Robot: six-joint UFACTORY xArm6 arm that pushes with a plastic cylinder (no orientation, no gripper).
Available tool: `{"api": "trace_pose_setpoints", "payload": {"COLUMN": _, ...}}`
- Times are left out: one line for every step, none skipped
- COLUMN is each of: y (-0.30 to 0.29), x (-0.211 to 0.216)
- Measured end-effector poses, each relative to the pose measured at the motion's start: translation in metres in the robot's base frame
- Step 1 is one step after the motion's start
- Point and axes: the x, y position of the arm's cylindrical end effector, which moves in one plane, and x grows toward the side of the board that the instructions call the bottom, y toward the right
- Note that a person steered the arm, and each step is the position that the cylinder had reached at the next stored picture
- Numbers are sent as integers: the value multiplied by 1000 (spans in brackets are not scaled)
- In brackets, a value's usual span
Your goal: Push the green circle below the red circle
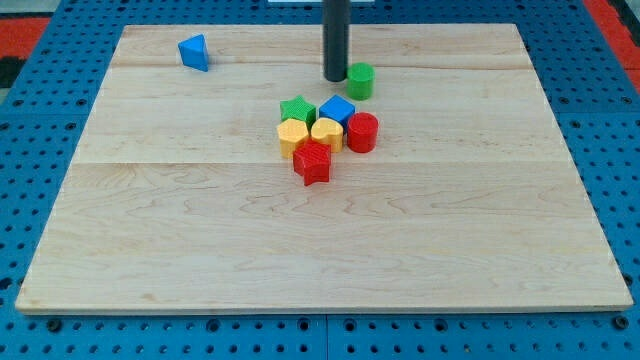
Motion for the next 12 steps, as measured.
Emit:
{"api": "trace_pose_setpoints", "payload": {"y": 38, "x": 2}}
{"api": "trace_pose_setpoints", "payload": {"y": 71, "x": 23}}
{"api": "trace_pose_setpoints", "payload": {"y": 97, "x": 22}}
{"api": "trace_pose_setpoints", "payload": {"y": 112, "x": 19}}
{"api": "trace_pose_setpoints", "payload": {"y": 147, "x": 33}}
{"api": "trace_pose_setpoints", "payload": {"y": 141, "x": 45}}
{"api": "trace_pose_setpoints", "payload": {"y": 107, "x": 38}}
{"api": "trace_pose_setpoints", "payload": {"y": 85, "x": 32}}
{"api": "trace_pose_setpoints", "payload": {"y": 85, "x": 42}}
{"api": "trace_pose_setpoints", "payload": {"y": 85, "x": 58}}
{"api": "trace_pose_setpoints", "payload": {"y": 85, "x": 71}}
{"api": "trace_pose_setpoints", "payload": {"y": 85, "x": 88}}
